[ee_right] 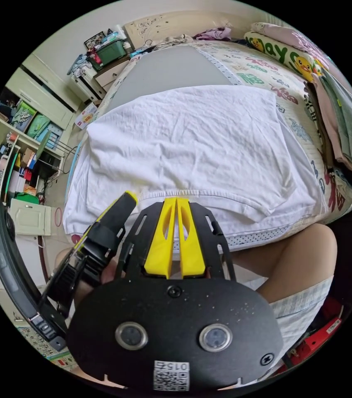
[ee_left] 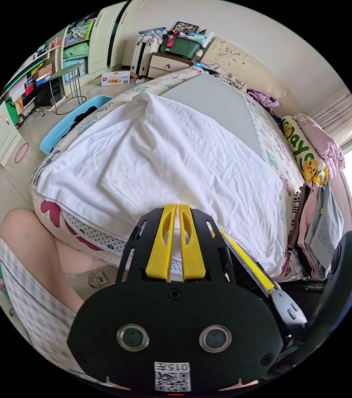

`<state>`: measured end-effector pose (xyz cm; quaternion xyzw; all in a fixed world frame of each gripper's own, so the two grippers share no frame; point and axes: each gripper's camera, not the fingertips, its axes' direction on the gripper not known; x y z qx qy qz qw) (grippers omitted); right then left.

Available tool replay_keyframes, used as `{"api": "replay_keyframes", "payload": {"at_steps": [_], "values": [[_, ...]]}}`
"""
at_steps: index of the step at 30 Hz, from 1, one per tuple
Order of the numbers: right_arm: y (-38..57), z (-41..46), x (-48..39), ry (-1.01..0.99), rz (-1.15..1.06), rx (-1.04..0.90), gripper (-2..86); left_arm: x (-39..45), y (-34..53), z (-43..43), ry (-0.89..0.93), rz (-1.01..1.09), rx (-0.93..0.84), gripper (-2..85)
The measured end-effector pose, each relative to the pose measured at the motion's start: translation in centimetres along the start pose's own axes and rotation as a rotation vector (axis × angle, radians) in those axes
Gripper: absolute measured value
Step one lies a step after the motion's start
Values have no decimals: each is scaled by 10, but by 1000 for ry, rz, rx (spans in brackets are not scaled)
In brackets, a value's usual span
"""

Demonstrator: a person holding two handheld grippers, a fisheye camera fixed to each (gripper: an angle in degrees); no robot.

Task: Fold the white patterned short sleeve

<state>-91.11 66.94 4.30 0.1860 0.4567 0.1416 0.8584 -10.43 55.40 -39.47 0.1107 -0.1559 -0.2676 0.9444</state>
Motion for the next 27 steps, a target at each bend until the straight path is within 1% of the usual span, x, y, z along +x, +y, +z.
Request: {"api": "replay_keyframes", "payload": {"at_steps": [4,6,7,9,11,12,13,15,21,27], "values": [[0,-22,-30,80,-10,1,-8,-10,-7,6,66,-77,-51,-7],[-1,-35,-53,152,-38,4,-10,-14,-8,9,94,-85,-64,-8],[-1,-38,-60,179,-62,10,-10,-17,-6,10,110,-90,-59,-8],[-2,-48,-88,278,-190,1,-10,-24,-2,12,152,-113,-61,-8],[-5,-57,-97,287,-211,-10,-10,-35,2,16,230,-180,-64,-8],[-7,-65,-99,271,-184,-15,-10,-41,3,20,283,-217,-83,-8],[-9,-69,-100,261,-187,-15,-10,-42,3,24,306,-222,-105,-8],[-17,-81,-107,247,-193,-31,-9,-40,2,25,292,-214,-119,-8],[-38,-107,-133,274,-208,-77,-10,-46,-2,35,332,-239,-154,-8],[-51,-132,-150,270,-195,-64,-10,-49,-1,39,324,-224,-155,-8]]}}
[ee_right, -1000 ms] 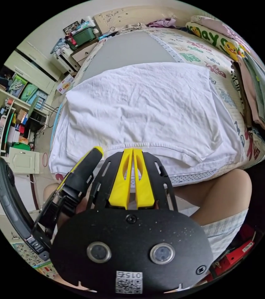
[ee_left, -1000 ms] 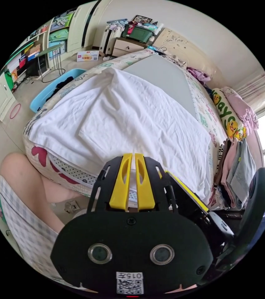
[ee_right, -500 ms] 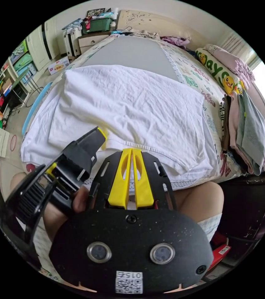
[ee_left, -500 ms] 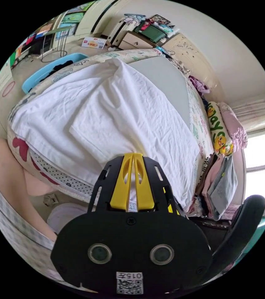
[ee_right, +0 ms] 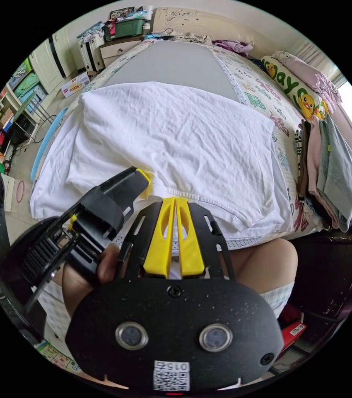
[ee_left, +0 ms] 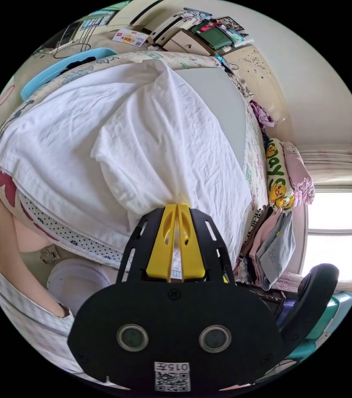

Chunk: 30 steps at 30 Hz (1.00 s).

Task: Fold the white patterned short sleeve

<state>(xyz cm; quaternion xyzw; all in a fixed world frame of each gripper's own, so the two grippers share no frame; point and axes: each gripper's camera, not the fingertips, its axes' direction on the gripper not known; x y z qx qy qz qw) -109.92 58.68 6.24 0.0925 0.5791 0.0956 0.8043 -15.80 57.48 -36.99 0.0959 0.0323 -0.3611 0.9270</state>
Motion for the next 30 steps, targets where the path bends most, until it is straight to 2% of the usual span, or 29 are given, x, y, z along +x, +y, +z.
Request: {"api": "replay_keyframes", "payload": {"at_steps": [18,30], "values": [[-53,-64,-14,-24,-34,0,-4,-9,-2,12,-9,-21,4,-9],[-102,-92,-31,3,-15,-44,-4,-13,-18,24,3,-24,-54,-9]]}}
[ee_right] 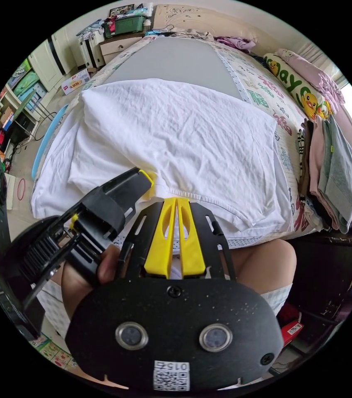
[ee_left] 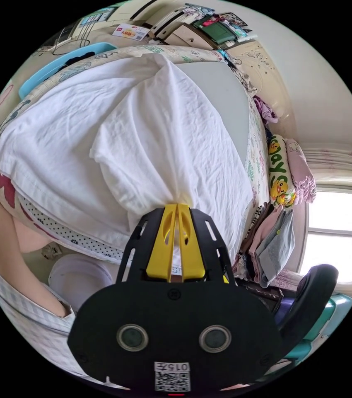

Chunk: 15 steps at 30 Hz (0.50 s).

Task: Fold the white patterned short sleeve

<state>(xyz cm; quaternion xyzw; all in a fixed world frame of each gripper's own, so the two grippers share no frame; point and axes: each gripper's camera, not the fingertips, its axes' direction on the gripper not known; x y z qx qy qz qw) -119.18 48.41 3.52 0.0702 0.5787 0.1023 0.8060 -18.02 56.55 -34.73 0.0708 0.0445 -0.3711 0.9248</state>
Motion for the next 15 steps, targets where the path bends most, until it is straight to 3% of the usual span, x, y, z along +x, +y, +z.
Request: {"api": "replay_keyframes", "payload": {"at_steps": [15], "values": [[-64,-29,-43,118,-136,-68,-4,-23,-11,9,109,-113,-18,-9]]}}
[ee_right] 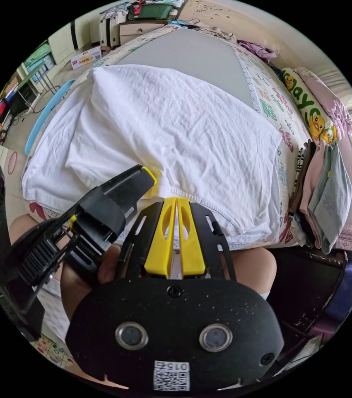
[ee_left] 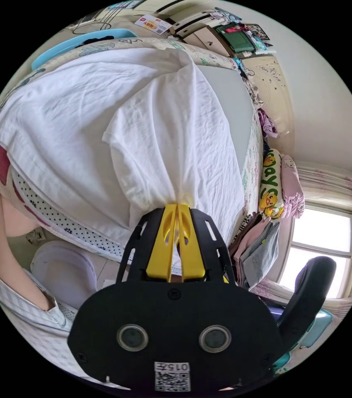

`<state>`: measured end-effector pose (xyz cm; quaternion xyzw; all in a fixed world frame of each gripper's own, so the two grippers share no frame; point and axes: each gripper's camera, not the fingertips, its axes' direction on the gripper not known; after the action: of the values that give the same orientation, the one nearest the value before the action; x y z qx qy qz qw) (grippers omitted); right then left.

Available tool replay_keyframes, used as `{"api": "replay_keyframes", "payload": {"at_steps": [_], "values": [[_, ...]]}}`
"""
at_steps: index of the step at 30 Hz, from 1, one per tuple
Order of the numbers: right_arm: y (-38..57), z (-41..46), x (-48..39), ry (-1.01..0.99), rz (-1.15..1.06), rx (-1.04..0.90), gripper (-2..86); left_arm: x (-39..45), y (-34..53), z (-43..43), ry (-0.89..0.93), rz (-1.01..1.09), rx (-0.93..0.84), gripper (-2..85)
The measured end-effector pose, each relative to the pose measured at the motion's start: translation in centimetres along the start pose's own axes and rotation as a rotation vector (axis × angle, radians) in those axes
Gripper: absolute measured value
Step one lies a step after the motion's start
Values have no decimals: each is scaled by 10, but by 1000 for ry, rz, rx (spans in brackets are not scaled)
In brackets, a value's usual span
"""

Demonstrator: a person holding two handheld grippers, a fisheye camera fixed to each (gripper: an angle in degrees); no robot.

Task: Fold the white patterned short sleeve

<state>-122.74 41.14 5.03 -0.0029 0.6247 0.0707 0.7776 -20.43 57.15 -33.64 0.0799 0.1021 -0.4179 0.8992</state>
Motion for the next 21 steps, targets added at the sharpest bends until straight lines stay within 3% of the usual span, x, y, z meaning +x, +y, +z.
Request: {"api": "replay_keyframes", "payload": {"at_steps": [13,21], "values": [[-41,-18,-25,95,-133,-48,-6,4,-11,6,-14,33,-10,-9],[-43,-25,-20,58,-58,-1,-7,12,-13,9,-42,86,-8,-9]]}}
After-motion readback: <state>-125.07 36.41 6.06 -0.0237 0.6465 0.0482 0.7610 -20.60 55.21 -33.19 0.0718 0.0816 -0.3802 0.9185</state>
